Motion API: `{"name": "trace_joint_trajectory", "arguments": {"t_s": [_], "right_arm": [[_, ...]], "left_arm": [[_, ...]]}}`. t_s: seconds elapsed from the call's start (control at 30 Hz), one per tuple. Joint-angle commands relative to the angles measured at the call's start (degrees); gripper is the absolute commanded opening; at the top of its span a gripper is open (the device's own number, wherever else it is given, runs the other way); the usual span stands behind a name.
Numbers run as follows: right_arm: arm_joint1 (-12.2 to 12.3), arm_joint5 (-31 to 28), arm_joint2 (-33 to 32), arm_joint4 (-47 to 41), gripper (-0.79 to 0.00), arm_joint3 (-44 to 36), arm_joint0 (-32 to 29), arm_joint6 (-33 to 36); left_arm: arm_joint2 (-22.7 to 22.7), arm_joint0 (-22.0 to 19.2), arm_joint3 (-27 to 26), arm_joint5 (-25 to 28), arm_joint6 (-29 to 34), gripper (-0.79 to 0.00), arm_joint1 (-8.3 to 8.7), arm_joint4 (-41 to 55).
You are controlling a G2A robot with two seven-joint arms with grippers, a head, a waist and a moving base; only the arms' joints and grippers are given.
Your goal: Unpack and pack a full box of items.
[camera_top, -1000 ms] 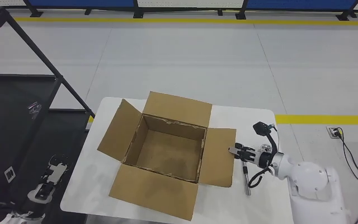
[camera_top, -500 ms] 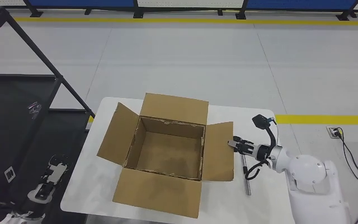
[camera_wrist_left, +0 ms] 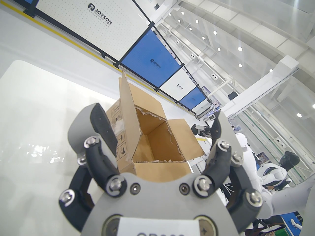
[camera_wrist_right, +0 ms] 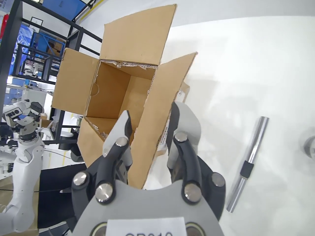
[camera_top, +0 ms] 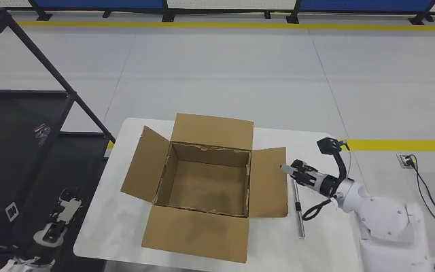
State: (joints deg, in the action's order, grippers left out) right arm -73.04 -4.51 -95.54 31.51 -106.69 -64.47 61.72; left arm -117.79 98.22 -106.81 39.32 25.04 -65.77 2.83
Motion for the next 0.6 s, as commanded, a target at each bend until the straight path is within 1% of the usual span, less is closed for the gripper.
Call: {"name": "trace_joint_trajectory", "arguments": {"t_s": [0.0, 0.23, 0.3, 0.57], "right_arm": [[0.47, -2.66, -1.98, 0.36, 0.0, -2.34, -2.51, 0.55], [1.83, -9.89, -7.28, 6.92, 0.0, -9.62, -14.49, 1.19], [2.15, -9.77, -7.48, 10.58, 0.0, -10.99, -17.25, 2.69], [2.18, -9.46, -7.44, 11.2, 0.0, -11.2, -17.59, 2.86]], "left_arm": [[0.0, 0.0, 0.0, 0.0, 0.0, 0.0, 0.0, 0.0], [0.0, 0.0, 0.0, 0.0, 0.0, 0.0, 0.0, 0.0], [0.0, 0.0, 0.0, 0.0, 0.0, 0.0, 0.0, 0.0], [0.0, 0.0, 0.0, 0.0, 0.0, 0.0, 0.0, 0.0]]}}
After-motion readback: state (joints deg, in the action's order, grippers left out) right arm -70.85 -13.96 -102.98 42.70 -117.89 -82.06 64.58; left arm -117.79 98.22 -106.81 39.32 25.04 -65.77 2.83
